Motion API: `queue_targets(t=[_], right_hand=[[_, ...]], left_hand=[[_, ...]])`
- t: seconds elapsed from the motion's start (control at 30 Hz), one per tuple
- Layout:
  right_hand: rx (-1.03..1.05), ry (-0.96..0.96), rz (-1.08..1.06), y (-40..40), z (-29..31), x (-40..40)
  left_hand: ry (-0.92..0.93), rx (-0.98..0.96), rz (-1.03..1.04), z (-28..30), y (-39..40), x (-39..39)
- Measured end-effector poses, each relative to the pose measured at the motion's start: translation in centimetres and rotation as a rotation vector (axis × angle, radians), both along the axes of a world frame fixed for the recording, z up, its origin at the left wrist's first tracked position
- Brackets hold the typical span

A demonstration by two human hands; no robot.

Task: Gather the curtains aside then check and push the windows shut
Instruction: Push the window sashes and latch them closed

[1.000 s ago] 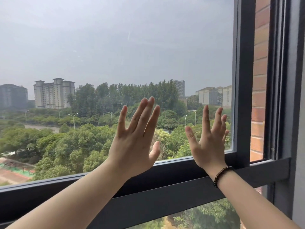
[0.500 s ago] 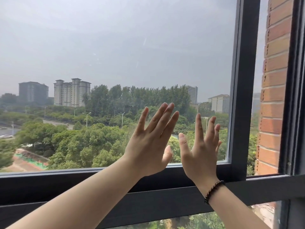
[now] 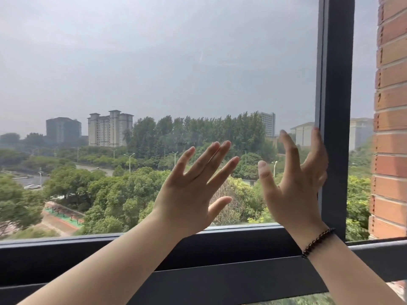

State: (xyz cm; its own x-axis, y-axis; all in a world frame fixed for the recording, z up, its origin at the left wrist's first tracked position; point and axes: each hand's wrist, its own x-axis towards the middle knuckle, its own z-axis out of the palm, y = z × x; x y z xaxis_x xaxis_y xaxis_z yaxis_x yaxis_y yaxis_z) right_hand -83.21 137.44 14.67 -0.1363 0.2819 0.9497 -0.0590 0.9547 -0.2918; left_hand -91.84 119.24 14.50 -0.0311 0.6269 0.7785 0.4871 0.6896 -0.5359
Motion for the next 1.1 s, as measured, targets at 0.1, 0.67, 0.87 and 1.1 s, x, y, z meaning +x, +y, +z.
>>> queue_targets(t=[0.1, 0.67, 0.87, 1.1], right_hand=[[0.052, -0.114, -0.032, 0.4, 0.1, -1.2], [0.16, -0.093, -0.151, -3.1, -1.0, -2.7], [0.104, -0.052, -0.147, -1.4, -0.4, -1.8], [-0.12, -0.004, -0.128, 1.1, 0.9, -1.1]], left_hand=[[0.023, 0.001, 0.007, 0.0, -0.8, -0.3], [-0.011, -0.029, -0.145, 1.7, -1.1, 0.1], [0.011, -0.076, -0.099, 1.9, -2.7, -0.3], [-0.018, -0.068, -0.066, 2.0, -4.3, -0.3]])
